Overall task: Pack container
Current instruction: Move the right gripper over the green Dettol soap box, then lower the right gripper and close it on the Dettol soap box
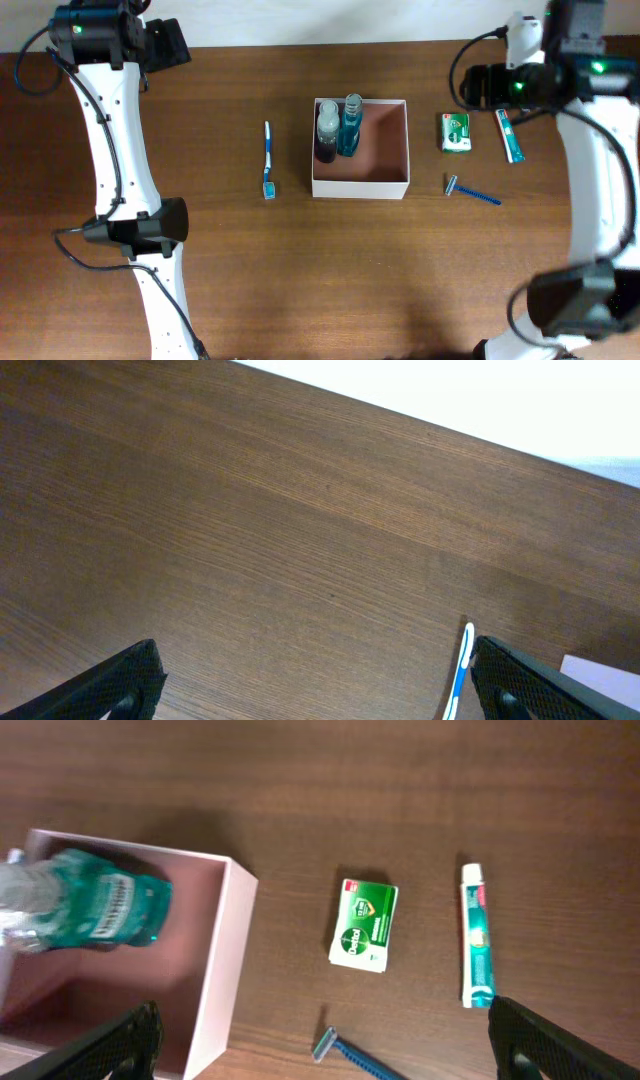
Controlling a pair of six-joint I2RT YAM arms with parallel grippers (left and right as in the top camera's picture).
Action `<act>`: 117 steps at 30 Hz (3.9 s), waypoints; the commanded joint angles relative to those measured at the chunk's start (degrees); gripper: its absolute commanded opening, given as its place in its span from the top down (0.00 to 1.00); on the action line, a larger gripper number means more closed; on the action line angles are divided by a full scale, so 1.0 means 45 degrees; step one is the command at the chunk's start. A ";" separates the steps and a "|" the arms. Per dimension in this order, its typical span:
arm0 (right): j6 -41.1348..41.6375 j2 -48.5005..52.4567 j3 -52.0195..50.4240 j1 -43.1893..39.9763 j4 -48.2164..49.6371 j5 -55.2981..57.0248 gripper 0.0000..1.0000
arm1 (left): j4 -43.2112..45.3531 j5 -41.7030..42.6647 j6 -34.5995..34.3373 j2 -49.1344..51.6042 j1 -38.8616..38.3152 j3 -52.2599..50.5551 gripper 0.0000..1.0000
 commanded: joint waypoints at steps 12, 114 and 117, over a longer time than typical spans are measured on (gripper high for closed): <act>-0.0097 0.2297 0.0291 0.0034 0.0078 -0.0481 0.02 | -0.0015 0.0044 -0.0131 -0.0403 0.0053 -0.0019 0.01; 0.1642 0.6115 -0.0991 0.0714 0.2584 0.2769 0.02 | -0.0015 0.0044 -0.0131 -0.0403 0.0053 -0.0019 0.01; 0.1637 0.6115 -0.1035 0.0704 0.2652 0.2773 0.02 | -0.0015 0.0044 -0.0131 -0.0403 0.0053 -0.0019 0.01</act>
